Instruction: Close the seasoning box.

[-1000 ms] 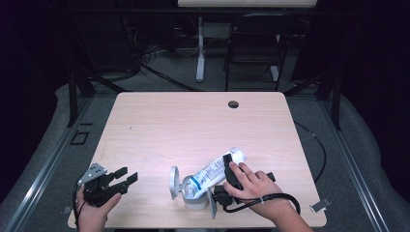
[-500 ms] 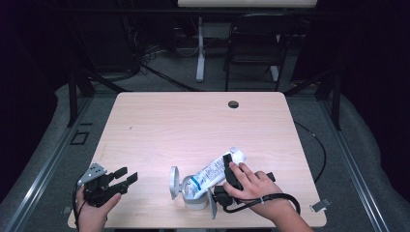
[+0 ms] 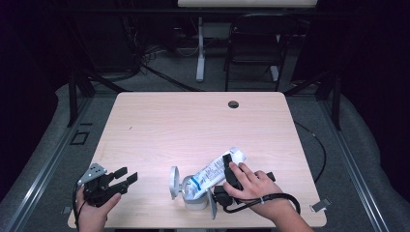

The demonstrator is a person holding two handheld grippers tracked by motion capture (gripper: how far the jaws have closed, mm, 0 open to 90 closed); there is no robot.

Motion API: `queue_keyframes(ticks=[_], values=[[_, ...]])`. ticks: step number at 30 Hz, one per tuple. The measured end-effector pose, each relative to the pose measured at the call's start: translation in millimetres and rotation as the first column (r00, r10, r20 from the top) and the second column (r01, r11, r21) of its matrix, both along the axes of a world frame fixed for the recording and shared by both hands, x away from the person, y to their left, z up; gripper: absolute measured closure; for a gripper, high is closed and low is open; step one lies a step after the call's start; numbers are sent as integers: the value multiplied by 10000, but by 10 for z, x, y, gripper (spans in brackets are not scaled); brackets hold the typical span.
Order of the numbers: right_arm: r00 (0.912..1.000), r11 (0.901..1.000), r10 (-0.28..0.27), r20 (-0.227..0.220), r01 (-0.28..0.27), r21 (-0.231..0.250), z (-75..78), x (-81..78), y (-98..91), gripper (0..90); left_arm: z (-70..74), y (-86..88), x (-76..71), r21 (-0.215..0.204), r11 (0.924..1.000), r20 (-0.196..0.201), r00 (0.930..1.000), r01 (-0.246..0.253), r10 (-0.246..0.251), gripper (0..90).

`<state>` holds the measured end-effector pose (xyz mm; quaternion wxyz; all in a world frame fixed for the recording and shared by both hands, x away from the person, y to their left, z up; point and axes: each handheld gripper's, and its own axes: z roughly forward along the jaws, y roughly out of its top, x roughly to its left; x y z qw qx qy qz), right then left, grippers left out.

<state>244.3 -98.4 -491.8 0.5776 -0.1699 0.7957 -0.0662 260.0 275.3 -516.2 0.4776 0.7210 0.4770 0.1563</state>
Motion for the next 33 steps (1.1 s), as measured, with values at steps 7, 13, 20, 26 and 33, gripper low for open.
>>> queue_keyframes(ticks=[7,13,20,26,33], values=[[10000,10000,80,3,-80,-13,10,0,1,519,2,0,-1,7,10000,1,10000,0,0,475],[10000,9999,74,41,-74,-71,13,-6,4,525,2,2,0,10,10000,-1,10000,3,-3,475],[10000,10000,91,26,-91,-20,15,-8,2,532,1,1,-1,4,10000,4,10000,1,-1,475],[9999,9999,104,55,-104,-43,17,-10,2,535,2,2,-1,4,10000,7,10000,-3,3,475],[9999,9999,155,51,-155,-29,15,-9,3,542,5,6,-1,23,10000,-16,10000,1,-1,475]])
